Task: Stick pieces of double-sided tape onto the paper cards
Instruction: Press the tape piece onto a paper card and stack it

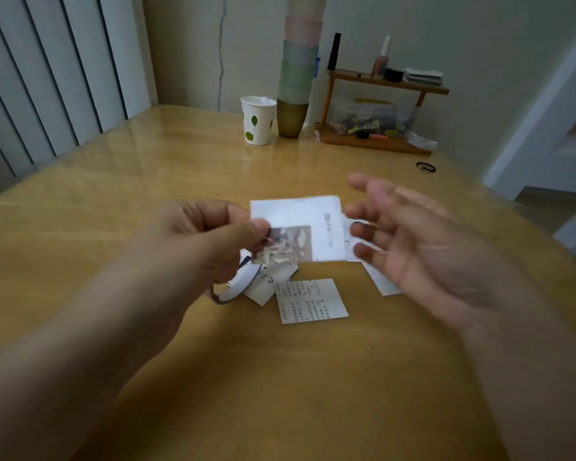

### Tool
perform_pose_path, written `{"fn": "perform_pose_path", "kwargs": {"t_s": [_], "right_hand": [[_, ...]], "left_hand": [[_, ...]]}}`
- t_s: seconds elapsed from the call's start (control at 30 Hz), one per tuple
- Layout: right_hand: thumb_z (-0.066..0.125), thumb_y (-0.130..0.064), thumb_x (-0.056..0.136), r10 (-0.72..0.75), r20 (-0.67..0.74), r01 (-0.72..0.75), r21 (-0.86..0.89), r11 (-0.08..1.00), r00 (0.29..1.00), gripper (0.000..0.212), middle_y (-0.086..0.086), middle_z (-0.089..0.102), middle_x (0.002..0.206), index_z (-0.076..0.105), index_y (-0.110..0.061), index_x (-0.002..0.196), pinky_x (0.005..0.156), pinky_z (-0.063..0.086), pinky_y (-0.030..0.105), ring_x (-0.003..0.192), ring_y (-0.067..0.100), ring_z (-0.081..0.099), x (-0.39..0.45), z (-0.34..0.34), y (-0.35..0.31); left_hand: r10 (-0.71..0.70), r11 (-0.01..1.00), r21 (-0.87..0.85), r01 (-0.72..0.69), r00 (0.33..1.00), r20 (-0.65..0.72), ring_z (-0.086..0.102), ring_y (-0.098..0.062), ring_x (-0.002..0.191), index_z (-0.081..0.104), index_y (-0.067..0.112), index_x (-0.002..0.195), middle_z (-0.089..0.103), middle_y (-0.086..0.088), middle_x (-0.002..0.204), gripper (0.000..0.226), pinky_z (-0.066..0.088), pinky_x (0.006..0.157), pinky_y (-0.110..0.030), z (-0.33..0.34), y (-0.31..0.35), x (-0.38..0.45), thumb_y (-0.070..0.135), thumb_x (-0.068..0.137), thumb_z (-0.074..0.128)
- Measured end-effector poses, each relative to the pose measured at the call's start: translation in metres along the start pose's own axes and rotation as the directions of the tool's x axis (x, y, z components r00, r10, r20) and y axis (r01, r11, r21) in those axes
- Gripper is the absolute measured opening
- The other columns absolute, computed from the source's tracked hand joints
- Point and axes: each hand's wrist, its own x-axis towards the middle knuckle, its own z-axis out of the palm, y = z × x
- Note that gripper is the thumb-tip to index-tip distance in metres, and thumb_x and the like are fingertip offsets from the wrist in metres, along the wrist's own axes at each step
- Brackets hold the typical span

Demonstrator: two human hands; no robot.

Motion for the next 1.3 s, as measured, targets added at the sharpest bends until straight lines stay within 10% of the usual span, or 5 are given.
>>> {"fn": "perform_pose_path", "kwargs": {"t_s": [0.17, 0.37, 0.57, 0.97, 1.3], "right_hand": [[0.068, -0.041, 0.083, -0.233, -0.334, -0.145, -0.8, 0.582, 0.913, 0.023, -0.014, 0.061, 0.087, 0.065, -0.028, 0.101, 0.063, 0.044, 0.024, 0.077, 0.006, 0.057, 0.017, -0.036, 0.007], [0.062, -0.064, 0.076, 0.127, -0.374, -0.39, -0.911, 0.135, 0.919, 0.069, -0.007, 0.042, 0.141, 0.05, -0.02, 0.127, 0.062, 0.034, 0.022, 0.101, 0.013, 0.047, 0.018, -0.039, 0.013], [0.063, -0.054, 0.082, 0.223, -0.331, -0.359, -0.928, 0.099, 0.917, 0.032, -0.002, 0.041, 0.144, 0.051, -0.029, 0.067, 0.077, 0.039, 0.025, 0.102, 0.014, 0.048, 0.013, -0.026, 0.01], [0.064, -0.052, 0.083, 0.189, -0.351, -0.374, -0.921, 0.109, 0.917, 0.068, -0.004, 0.05, 0.131, 0.044, -0.017, 0.138, 0.067, 0.034, 0.022, 0.102, 0.014, 0.051, 0.021, -0.036, 0.012], [0.07, -0.038, 0.082, 0.133, -0.276, -0.298, -0.933, 0.2, 0.952, 0.02, 0.001, 0.059, 0.096, 0.061, -0.021, 0.085, 0.054, 0.033, 0.023, 0.07, 0.011, 0.049, 0.024, -0.037, 0.02]], "left_hand": [[-0.008, 0.998, -0.062, -0.001, 0.989, -0.146, 0.029, -0.01, 0.036, 0.06, 0.01, 0.055, 0.04, 0.001, 0.041, 0.013, 0.021, 0.053, -0.028, -0.008, -0.003, 0.007, 0.019, 0.061, 0.067], [-0.005, 0.998, -0.065, -0.004, 0.991, -0.137, 0.029, -0.009, 0.034, 0.061, 0.015, 0.049, 0.041, 0.001, 0.04, 0.014, 0.021, 0.051, -0.028, -0.007, -0.002, 0.009, 0.012, 0.059, 0.071], [-0.03, 1.0, 0.002, 0.03, 0.997, -0.066, 0.033, -0.011, 0.039, 0.065, 0.013, 0.055, 0.042, -0.013, 0.055, 0.015, 0.023, 0.054, -0.03, -0.008, 0.0, 0.004, 0.018, 0.054, 0.079], [-0.037, 0.999, 0.031, 0.038, 0.999, -0.039, 0.032, -0.011, 0.041, 0.063, 0.01, 0.058, 0.048, 0.002, 0.045, 0.017, 0.02, 0.054, -0.03, -0.004, -0.004, 0.004, 0.026, 0.065, 0.065], [-0.033, 0.998, 0.046, 0.034, 0.999, -0.037, 0.031, -0.012, 0.042, 0.062, 0.005, 0.06, 0.045, -0.002, 0.048, 0.023, 0.02, 0.055, -0.031, -0.005, -0.004, 0.004, 0.028, 0.065, 0.065]]}}
